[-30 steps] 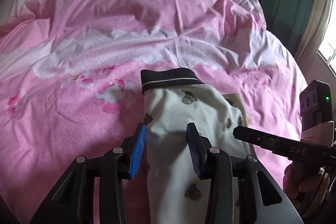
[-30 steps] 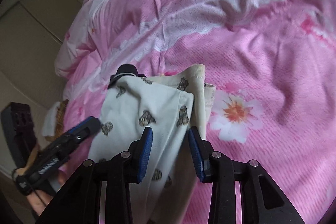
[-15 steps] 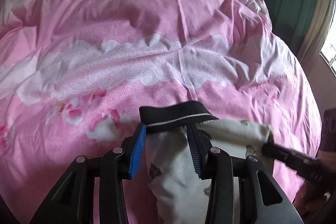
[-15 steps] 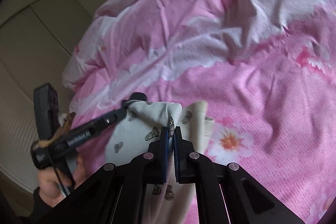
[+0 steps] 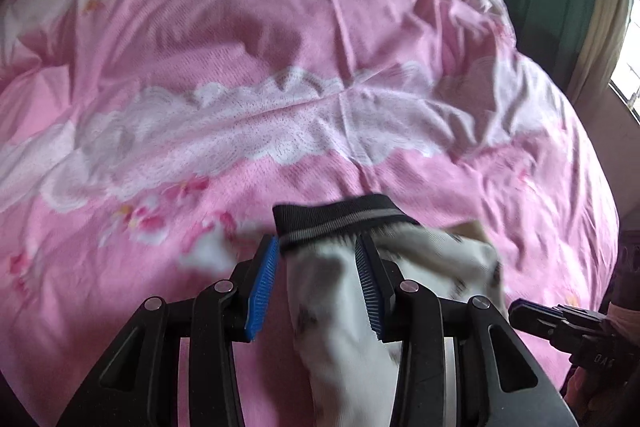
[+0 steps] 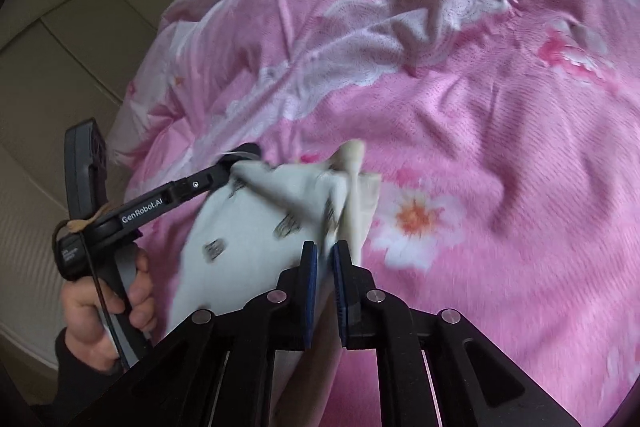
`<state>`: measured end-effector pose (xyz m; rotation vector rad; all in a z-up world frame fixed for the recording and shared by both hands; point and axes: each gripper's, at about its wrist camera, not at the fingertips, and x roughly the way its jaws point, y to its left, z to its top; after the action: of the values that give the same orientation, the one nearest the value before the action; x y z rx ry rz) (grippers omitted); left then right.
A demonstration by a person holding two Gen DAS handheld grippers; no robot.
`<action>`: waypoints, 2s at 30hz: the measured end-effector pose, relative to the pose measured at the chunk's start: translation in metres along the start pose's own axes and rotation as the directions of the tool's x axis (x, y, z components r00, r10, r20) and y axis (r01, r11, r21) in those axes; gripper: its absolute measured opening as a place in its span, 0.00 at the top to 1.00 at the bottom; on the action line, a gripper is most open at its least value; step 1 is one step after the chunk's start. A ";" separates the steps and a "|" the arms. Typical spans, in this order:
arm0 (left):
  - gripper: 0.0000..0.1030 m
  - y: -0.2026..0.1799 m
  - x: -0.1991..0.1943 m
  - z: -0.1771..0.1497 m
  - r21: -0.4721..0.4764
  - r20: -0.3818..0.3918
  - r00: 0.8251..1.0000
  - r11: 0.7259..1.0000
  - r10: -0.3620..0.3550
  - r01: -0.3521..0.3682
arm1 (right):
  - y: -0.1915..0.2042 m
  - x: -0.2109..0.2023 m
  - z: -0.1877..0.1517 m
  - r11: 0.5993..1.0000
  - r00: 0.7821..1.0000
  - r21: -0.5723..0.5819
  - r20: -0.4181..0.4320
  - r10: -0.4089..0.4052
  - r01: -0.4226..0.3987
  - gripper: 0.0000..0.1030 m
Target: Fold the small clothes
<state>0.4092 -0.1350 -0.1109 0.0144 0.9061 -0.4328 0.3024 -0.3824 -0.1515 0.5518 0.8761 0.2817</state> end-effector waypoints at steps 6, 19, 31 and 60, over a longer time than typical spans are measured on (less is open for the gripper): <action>0.62 -0.011 -0.052 -0.041 0.014 0.041 0.999 1.000 -0.001 0.000 | 0.023 -0.019 -0.038 0.998 0.998 -0.058 -0.066 0.015 -0.018 0.90; 0.62 -0.012 -0.057 -0.118 -0.016 -0.046 0.999 1.000 0.007 -0.007 | 0.015 -0.025 -0.069 1.000 0.997 0.017 -0.072 0.026 -0.024 0.76; 0.61 -0.015 -0.053 -0.126 -0.012 -0.047 0.998 0.999 0.038 -0.039 | 0.028 -0.014 -0.076 0.998 0.996 -0.067 -0.086 0.011 -0.016 0.93; 0.50 -0.005 -0.084 -0.170 -0.148 -0.081 0.996 0.989 -0.042 0.030 | 0.014 -0.061 -0.107 0.994 0.998 0.096 -0.018 0.054 -0.052 0.58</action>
<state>0.2334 -0.0764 -0.1515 -0.1188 1.0206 -0.4006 0.1804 -0.3623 -0.1591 0.6626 0.8988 0.2949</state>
